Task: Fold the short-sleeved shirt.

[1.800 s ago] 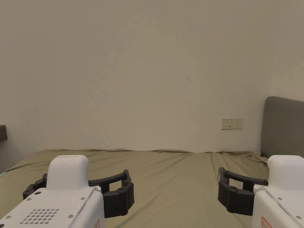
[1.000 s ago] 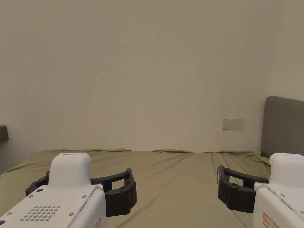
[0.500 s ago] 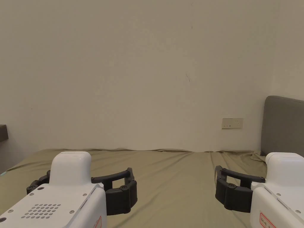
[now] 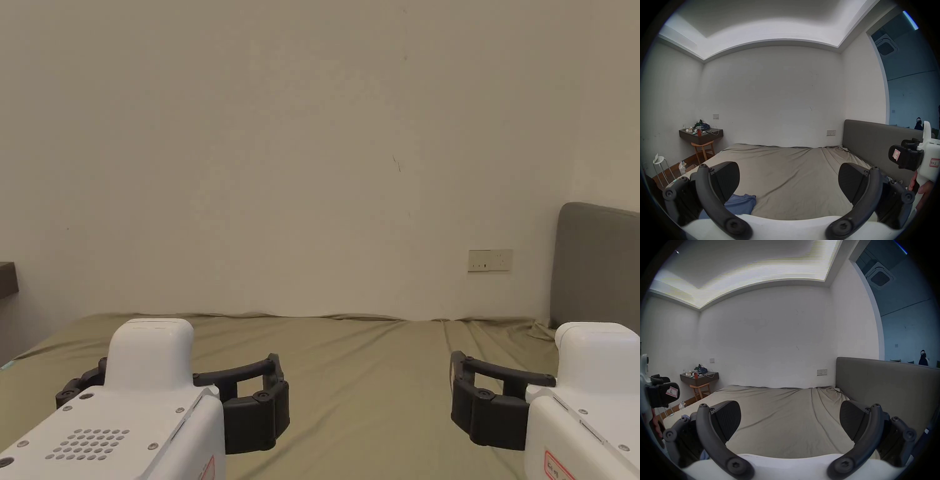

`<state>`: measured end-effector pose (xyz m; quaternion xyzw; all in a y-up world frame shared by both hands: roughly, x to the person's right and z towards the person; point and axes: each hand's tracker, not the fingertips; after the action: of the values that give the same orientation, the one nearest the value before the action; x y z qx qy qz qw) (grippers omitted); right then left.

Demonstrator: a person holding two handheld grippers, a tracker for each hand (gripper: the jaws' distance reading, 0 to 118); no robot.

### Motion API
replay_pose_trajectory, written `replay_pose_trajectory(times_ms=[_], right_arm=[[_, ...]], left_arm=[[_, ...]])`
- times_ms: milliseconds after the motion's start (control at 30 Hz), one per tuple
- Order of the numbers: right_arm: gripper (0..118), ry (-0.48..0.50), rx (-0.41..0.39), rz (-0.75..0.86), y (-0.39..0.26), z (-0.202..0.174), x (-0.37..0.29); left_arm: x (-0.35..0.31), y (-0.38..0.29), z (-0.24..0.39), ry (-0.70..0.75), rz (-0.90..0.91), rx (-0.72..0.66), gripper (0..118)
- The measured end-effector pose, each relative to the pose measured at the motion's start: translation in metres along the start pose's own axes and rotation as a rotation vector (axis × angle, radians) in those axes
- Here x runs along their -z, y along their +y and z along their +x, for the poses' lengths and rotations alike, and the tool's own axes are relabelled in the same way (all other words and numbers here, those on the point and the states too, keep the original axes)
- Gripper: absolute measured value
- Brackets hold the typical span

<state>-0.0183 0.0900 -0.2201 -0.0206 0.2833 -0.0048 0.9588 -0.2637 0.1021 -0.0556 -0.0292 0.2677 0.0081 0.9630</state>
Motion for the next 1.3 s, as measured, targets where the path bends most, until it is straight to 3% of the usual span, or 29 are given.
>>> replay_pose_trajectory(times_ms=[200, 233, 267, 300, 333, 367, 433, 600, 733, 800, 967, 1033, 1167, 1300], right_arm=[[118, -0.016, -0.022, 0.004, 0.000, 0.000, -0.004], [114, -0.023, -0.053, 0.006, 0.000, -0.002, -0.005], [96, -0.026, -0.081, 0.003, -0.001, -0.004, -0.006], [50, -0.030, -0.108, 0.009, -0.003, -0.007, -0.006], [3, -0.034, -0.121, -0.007, -0.006, -0.008, -0.004], [3, -0.045, -0.109, -0.027, -0.007, -0.006, -0.003], [3, 0.048, -0.059, -0.060, -0.011, -0.001, -0.004], [3, 0.004, -0.075, -0.065, -0.021, 0.009, -0.004], [3, -0.016, -0.075, -0.070, -0.020, -0.008, 0.020], [3, 0.114, -0.064, -0.057, -0.021, -0.045, 0.033], [3, 0.649, -0.009, -0.078, -0.029, -0.185, 0.041], [3, 0.806, 0.029, -0.087, -0.032, -0.224, 0.032], [3, 0.853, 0.009, -0.076, -0.039, -0.261, 0.024], [3, 0.839, -0.016, -0.114, -0.050, -0.257, 0.044]], left_arm=[[-0.005, 0.000, -0.002, 0.018, 0.017, 0.007, 118], [-0.008, 0.000, -0.003, -0.001, 0.023, 0.001, 112], [-0.010, 0.000, -0.002, -0.012, 0.032, -0.005, 70], [-0.008, 0.001, -0.001, 0.012, 0.027, -0.015, 2], [-0.005, -0.001, -0.003, 0.074, -0.003, -0.033, 0], [-0.004, 0.000, -0.003, 0.032, 0.004, -0.021, 0], [-0.004, -0.002, -0.005, 0.000, -0.026, -0.033, 0], [0.000, -0.011, -0.010, -0.028, -0.070, -0.052, 0], [-0.016, -0.015, -0.055, 0.105, -0.079, -0.059, 0], [-0.033, -0.019, -0.090, 0.235, -0.087, -0.060, 0], [-0.098, -0.029, -0.183, 0.571, -0.116, -0.095, 0], [-0.113, -0.033, -0.204, 0.648, -0.122, -0.078, 0], [-0.105, -0.044, -0.221, 0.635, -0.148, -0.080, 0], [-0.054, -0.068, -0.224, 0.532, -0.224, -0.077, 0]])
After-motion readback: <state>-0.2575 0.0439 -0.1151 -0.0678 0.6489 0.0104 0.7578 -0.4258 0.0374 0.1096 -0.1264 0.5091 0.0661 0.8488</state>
